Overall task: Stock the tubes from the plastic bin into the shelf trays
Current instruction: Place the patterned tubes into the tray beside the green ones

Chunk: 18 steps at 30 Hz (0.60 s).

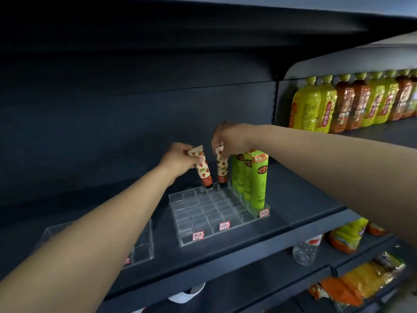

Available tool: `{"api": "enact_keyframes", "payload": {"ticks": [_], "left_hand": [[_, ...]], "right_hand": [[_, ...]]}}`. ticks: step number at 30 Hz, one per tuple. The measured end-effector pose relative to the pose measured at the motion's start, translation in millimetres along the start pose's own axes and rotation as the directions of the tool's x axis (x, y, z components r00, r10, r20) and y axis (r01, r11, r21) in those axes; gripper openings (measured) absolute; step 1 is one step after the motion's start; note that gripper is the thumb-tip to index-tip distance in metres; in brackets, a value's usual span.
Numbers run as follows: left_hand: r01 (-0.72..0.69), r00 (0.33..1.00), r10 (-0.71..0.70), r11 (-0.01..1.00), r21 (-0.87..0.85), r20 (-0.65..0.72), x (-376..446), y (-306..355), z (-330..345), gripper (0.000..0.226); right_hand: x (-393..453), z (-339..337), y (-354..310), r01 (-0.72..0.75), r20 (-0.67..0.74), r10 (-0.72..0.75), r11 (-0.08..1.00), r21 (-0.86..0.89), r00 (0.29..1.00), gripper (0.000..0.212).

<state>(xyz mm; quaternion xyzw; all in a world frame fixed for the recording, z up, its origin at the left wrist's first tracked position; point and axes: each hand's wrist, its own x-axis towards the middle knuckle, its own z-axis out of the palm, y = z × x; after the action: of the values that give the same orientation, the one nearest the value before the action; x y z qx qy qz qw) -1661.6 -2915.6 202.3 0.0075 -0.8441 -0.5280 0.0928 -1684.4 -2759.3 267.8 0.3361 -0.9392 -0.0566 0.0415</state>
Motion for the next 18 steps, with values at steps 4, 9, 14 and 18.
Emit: {"api": "enact_keyframes", "payload": {"ticks": [4, 9, 14, 18], "left_hand": [[-0.007, 1.000, 0.007, 1.000, 0.021, 0.005, 5, -5, 5, 0.024], [-0.016, 1.000, 0.016, 0.997, 0.069, 0.008, 11, -11, 10, 0.015], [-0.073, 0.997, 0.078, 0.982, 0.174, -0.022, 10, -6, 15, 0.006], [-0.085, 0.995, 0.095, 0.969, 0.231, -0.030, 10, -4, 19, 0.011]], "right_hand": [[7, 1, -2, 0.003, 0.032, -0.002, 0.999, -0.044, 1.000, 0.031], [14, 8, -4, -0.008, 0.049, 0.012, 0.997, -0.075, 0.999, 0.030], [16, 14, -6, -0.006, 0.089, 0.015, 0.995, -0.101, 0.996, 0.022], [14, 15, -8, -0.003, 0.111, 0.016, 0.993, -0.121, 0.994, 0.024]]}}
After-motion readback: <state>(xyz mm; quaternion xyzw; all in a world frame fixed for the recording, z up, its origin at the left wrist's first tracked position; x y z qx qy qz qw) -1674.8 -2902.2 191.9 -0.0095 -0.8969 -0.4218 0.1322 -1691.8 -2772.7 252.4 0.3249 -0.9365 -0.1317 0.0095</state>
